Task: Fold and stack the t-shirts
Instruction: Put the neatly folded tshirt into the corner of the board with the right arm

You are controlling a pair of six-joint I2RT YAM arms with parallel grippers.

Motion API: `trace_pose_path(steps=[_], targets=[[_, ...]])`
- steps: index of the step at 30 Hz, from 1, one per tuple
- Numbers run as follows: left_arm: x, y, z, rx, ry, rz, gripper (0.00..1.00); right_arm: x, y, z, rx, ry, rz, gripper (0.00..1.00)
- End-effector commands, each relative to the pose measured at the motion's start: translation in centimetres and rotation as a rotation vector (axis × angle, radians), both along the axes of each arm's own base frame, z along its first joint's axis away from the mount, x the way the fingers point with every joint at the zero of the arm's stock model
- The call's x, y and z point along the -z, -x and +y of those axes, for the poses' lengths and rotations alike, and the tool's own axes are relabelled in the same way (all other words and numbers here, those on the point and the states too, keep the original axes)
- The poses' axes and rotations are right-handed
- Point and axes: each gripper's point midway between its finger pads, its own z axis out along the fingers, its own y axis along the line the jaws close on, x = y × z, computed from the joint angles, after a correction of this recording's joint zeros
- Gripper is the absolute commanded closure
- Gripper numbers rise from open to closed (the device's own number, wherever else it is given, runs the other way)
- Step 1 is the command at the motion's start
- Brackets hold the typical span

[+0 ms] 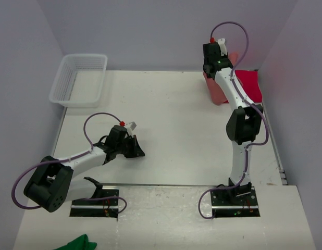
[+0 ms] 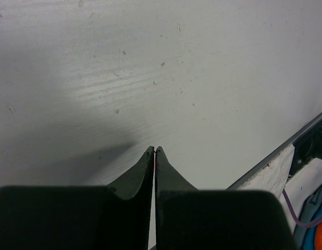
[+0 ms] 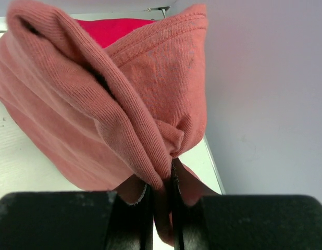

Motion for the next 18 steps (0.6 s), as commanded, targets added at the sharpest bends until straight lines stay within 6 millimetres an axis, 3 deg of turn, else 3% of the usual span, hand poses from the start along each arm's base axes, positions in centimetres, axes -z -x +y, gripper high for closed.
trace_pose_path(steps=[1,10,18], targets=[[-0.6,-0.2,-0.5,0.029,0.021,-0.043,0.98,-4.3,0.8,-1.7,0.067,-0.011,-0.123,1.0],[0.0,0.2,-0.3,0.028,0.015,-0.024,0.98,-1.8,-0.2,-4.6,0.127,-0.007,-0.09,1.0],[0.8,0.7,-0.2,0.033,0.008,-0.002,0.98,3.0,-1.9,-7.9,0.167,-0.019,-0.014,1.0]])
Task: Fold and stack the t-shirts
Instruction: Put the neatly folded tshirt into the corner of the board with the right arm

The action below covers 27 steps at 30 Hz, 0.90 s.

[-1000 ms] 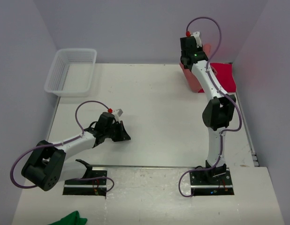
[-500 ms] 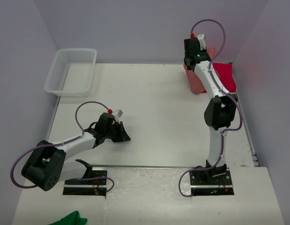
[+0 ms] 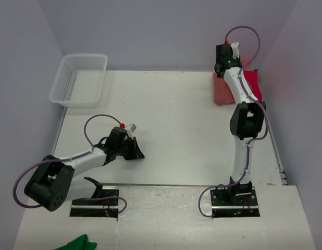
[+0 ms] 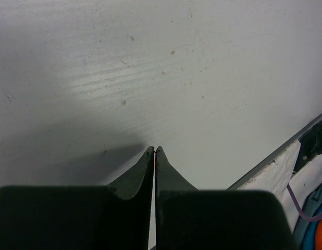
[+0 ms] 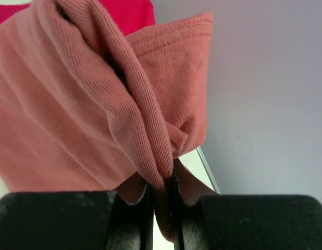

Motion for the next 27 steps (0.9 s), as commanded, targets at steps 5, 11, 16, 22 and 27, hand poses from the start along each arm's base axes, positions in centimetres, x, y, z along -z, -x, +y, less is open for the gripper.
trace_pose_path(steps=[5,11,16,22,27], targets=[[0.3,0.2,-0.2,0.024,0.005,-0.015,0.98,2.7,-2.3,-3.3,0.064,-0.022,-0.023,1.0],[0.7,0.3,-0.2,0.025,-0.003,0.0,0.98,3.4,-3.0,-5.0,0.099,-0.002,-0.052,1.0],[1.4,0.6,-0.2,0.029,-0.019,0.018,0.98,2.6,-4.0,-5.4,0.086,0.019,-0.087,1.0],[1.8,0.5,-0.3,0.027,-0.025,0.029,0.99,0.5,-4.7,-5.4,0.059,0.031,-0.145,1.0],[1.7,0.3,-0.4,0.029,-0.025,0.023,0.99,0.7,-6.1,-5.9,0.049,0.068,-0.136,1.0]])
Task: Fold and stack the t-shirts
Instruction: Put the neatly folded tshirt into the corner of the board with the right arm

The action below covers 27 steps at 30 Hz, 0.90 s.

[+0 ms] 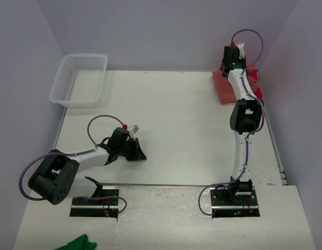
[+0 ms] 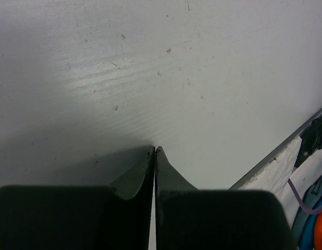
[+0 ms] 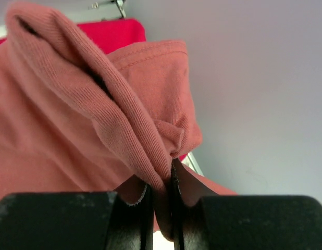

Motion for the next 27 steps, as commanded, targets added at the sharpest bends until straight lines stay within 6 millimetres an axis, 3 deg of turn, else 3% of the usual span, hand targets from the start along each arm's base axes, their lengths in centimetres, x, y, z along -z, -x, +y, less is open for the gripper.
trace_pose_path(steps=[1,6,7,9,20,27], targets=[[0.7,0.0,0.3,0.001,-0.038,0.005,0.99,-4.1,-2.2,-0.7,0.004,0.047,-0.136,1.0],[0.7,0.0,0.3,0.006,-0.045,0.009,0.99,-3.8,-3.2,-0.7,-0.025,0.049,-0.133,1.0],[0.7,0.1,0.3,0.008,-0.046,0.012,0.99,-3.4,-2.7,-2.5,0.003,0.048,-0.115,1.0],[0.8,0.1,0.5,0.009,-0.053,0.014,0.99,-3.2,-2.6,-2.7,0.008,0.029,-0.123,1.0],[1.3,0.8,0.8,0.008,-0.06,0.034,0.99,1.0,-1.4,-2.1,0.025,-0.063,-0.052,1.0],[0.7,0.5,0.7,0.008,-0.059,0.014,0.99,1.3,-1.8,-2.3,0.02,-0.049,-0.043,1.0]])
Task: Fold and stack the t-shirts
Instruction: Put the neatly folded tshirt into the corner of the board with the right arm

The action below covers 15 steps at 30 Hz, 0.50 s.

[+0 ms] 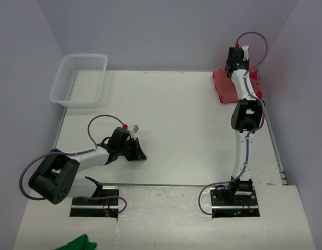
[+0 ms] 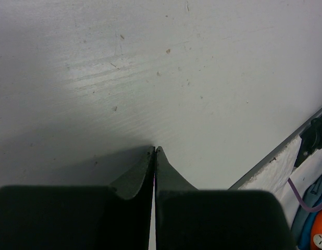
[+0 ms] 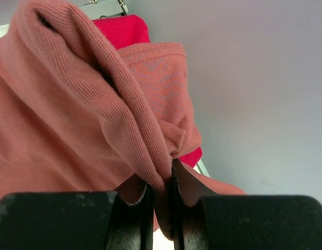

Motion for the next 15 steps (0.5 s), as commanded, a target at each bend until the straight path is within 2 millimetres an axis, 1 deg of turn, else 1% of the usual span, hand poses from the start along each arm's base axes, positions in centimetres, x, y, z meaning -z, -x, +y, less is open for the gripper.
trace_pose_path(steps=[1,2,3,4,5,6,7,8,10,11,12,13,14,15], targets=[[0.7,0.5,0.8,0.005,-0.057,0.011,0.99,-0.3,-0.4,-0.3,0.015,0.005,-0.023,1.0],[0.8,0.5,0.8,0.006,-0.057,0.012,0.99,-0.3,-0.4,-0.3,0.021,0.007,-0.027,1.0],[0.7,0.5,0.8,0.007,-0.057,0.01,0.99,0.0,-0.4,-0.4,0.027,0.011,-0.023,0.9],[0.8,0.5,0.8,0.007,-0.057,0.014,0.99,-0.7,-0.4,-0.7,0.046,0.024,-0.037,0.71],[0.8,0.6,0.8,0.009,-0.057,0.015,0.99,-0.7,-0.3,-0.8,0.06,0.035,-0.04,0.36],[0.8,0.7,0.8,0.009,-0.057,0.015,0.99,-1.8,-0.4,-1.0,0.071,0.049,-0.074,0.15],[1.0,1.0,1.0,0.009,-0.066,0.029,0.99,-1.7,-0.2,-1.1,0.076,0.057,-0.073,0.01],[1.2,1.4,1.3,0.008,-0.077,0.045,0.99,-2.3,-0.3,-1.1,0.077,0.062,-0.091,0.01],[1.3,1.5,1.5,0.001,-0.084,0.047,0.99,-4.6,-0.6,-0.9,0.068,0.06,-0.146,0.01],[1.2,1.5,1.6,-0.001,-0.084,0.046,0.99,-5.7,-0.4,-0.8,0.073,0.081,-0.151,0.01],[1.2,1.5,1.6,-0.005,-0.087,0.045,0.99,-7.2,-0.7,-0.6,0.073,0.101,-0.193,0.01],[1.2,1.5,1.7,-0.017,-0.087,0.052,0.99,-9.4,-0.3,0.0,0.058,0.109,-0.221,0.01],[1.2,1.6,1.7,-0.017,-0.087,0.053,0.99,-10.7,-0.7,2.1,0.005,0.118,-0.23,0.01],[1.2,1.6,1.6,-0.021,-0.084,0.057,0.99,-12.5,-0.8,2.8,-0.005,0.129,-0.276,0.01]])
